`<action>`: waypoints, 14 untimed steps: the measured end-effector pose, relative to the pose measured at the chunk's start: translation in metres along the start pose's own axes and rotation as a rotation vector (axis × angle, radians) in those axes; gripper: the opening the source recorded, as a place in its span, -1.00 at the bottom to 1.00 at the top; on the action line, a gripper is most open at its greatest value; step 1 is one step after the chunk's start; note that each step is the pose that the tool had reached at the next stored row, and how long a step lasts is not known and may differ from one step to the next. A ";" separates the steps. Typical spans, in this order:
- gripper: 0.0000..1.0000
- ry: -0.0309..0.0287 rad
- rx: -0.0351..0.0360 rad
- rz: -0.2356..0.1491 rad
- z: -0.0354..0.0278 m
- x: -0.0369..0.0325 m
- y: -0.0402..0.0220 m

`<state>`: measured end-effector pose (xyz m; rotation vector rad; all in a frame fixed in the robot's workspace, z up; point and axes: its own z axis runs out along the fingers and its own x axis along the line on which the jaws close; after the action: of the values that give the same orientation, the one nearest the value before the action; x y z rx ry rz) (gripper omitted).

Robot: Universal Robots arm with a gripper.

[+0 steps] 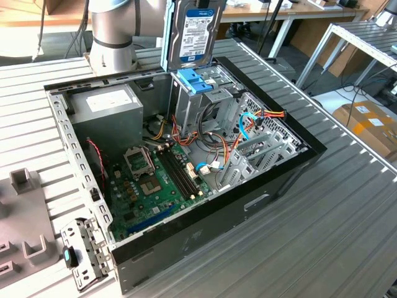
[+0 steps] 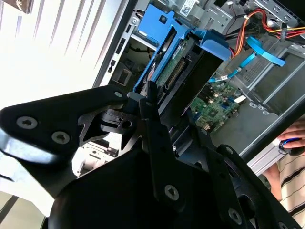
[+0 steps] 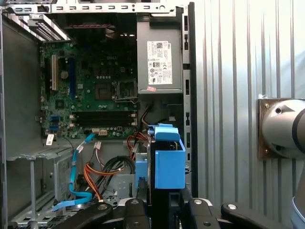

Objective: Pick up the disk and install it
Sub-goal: 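Pick up the disk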

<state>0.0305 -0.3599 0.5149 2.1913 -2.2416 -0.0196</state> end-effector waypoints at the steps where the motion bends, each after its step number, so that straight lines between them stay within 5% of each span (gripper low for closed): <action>1: -0.30 -0.0007 -0.0001 0.000 0.0000 0.0000 -0.0001; 4: -0.30 -0.0010 0.0000 0.000 0.0000 -0.0001 -0.0072; 9: -0.30 -0.0009 0.0000 0.000 -0.0003 -0.0007 -0.0307; 14: -0.30 -0.0007 -0.0001 0.000 -0.0004 0.0075 -0.0375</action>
<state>0.0678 -0.3683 0.5148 2.1916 -2.2420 -0.0204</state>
